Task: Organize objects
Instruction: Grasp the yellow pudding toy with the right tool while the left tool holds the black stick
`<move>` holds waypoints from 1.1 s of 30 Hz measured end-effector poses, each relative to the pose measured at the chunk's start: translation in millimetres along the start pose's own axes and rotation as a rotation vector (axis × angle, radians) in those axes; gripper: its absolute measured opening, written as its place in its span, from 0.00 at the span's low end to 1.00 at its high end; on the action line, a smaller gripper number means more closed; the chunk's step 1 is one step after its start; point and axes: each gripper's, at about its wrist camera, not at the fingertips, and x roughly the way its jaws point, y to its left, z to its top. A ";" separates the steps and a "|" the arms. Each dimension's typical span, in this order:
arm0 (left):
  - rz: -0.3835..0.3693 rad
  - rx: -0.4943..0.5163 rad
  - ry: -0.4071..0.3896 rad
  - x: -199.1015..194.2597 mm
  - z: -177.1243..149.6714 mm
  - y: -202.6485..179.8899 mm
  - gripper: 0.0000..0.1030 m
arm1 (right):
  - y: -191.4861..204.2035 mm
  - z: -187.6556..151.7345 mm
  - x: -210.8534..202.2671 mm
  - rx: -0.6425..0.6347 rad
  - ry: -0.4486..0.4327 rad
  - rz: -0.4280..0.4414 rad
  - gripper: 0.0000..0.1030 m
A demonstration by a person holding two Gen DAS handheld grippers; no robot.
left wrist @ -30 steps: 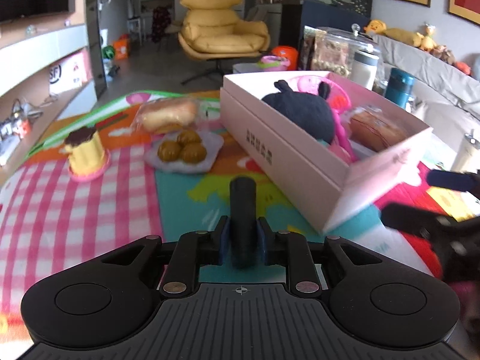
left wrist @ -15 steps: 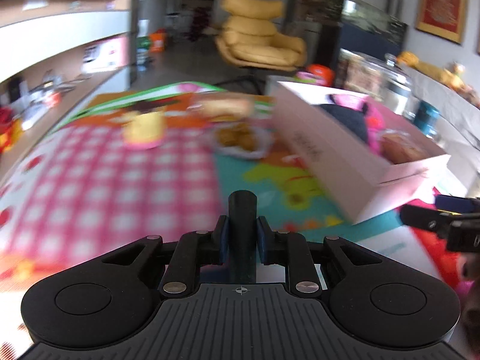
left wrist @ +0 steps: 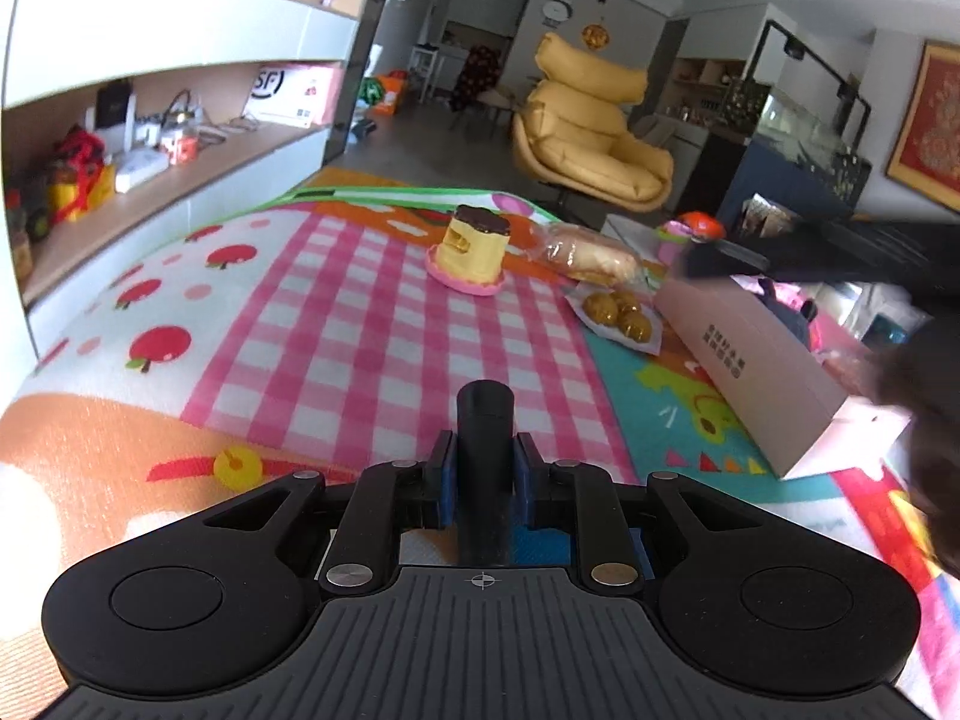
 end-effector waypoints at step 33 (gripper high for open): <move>-0.056 -0.112 -0.008 1.8 -3.9 18.4 0.22 | 7.6 -29.9 -57.3 -0.078 0.137 0.002 0.41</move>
